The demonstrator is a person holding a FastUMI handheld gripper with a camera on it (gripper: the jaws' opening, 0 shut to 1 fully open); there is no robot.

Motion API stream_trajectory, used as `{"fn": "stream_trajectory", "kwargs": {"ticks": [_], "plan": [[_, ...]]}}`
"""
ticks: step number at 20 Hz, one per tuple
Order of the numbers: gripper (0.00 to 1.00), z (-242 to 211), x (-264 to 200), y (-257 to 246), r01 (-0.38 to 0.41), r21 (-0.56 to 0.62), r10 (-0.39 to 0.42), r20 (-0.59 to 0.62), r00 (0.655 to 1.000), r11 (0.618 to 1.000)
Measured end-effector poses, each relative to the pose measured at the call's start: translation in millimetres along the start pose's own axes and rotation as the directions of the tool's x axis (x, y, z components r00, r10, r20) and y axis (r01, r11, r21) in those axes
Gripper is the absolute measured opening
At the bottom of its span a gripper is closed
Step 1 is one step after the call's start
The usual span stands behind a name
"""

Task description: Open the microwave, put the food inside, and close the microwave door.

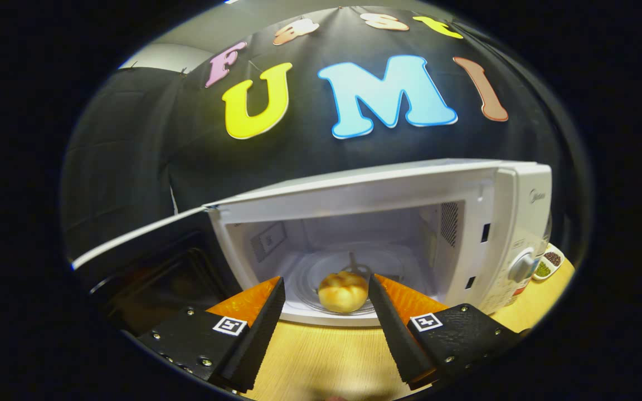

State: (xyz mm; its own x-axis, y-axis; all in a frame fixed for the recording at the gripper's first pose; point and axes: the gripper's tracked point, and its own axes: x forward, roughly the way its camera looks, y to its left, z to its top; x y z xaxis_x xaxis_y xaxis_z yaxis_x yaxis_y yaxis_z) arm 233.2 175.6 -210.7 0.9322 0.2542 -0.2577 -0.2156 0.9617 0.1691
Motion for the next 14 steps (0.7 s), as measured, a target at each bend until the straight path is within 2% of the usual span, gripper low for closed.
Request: {"fn": "stream_trajectory", "kwargs": {"ticks": [8,14], "plan": [[0.91,50,-121,62,-0.116,-0.04,0.119,0.084,0.989,0.992],[0.91,69,-193,127,-0.231,-0.049,0.236,0.119,0.964,0.972]]}}
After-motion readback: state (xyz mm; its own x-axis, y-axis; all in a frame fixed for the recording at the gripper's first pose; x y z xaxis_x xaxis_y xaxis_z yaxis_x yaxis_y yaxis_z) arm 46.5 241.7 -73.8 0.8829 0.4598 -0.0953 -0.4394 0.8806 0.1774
